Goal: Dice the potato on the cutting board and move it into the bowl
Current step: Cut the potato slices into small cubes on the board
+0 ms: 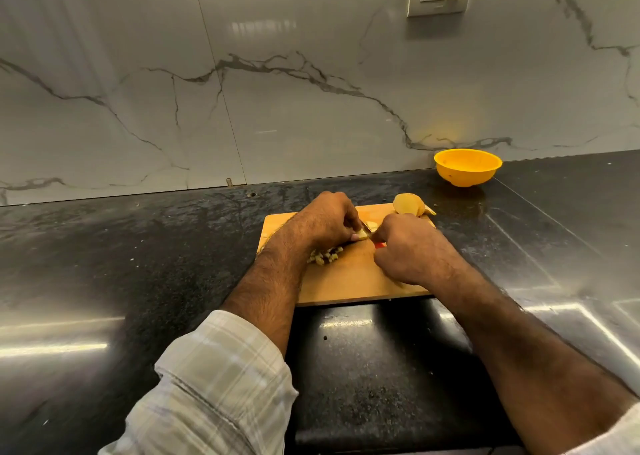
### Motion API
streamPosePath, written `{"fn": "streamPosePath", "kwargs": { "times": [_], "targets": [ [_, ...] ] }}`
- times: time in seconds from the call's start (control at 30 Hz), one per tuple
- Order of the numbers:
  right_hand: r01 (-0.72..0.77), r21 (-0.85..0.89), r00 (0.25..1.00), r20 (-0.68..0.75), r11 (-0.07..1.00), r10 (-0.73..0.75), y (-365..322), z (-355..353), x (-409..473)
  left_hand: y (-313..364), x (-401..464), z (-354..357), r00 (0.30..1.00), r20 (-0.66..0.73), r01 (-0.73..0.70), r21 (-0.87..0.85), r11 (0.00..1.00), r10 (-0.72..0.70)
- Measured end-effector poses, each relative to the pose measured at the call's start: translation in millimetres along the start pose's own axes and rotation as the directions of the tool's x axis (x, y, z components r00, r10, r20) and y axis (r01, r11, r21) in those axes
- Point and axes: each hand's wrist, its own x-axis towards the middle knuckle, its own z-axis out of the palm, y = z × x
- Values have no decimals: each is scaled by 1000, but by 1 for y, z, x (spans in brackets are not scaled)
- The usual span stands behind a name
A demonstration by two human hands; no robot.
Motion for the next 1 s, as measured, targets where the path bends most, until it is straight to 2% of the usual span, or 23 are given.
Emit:
{"fn": "streamPosePath", "kwargs": {
  "times": [0.17,0.37,0.5,0.63,0.77,1.0],
  "targets": [
    [32,-88,999,19,996,-30,-11,0,2,-1,-1,-1,1000,-2,-12,-4,1000,12],
    [11,-14,1000,-20,1000,-12,-2,1,3,-3,-3,-3,1000,-18,9,5,1000,-9],
    [44,1,998,-47,999,-44,0,0,-4,-5,-3,-6,999,-15,33,-49,998,-34],
    [38,-104,999,21,994,-36,-9,0,-6,-4,-2,-5,999,-21,33,-70,997,-35],
    [94,-219,995,45,971,-86,-22,2,-5,-9,-2,-5,999,-17,33,-93,995,-35],
    [37,-48,999,-9,998,-37,-7,1,0,-14,-2,-6,998,-28,54,-102,993,-57]
  ]
}}
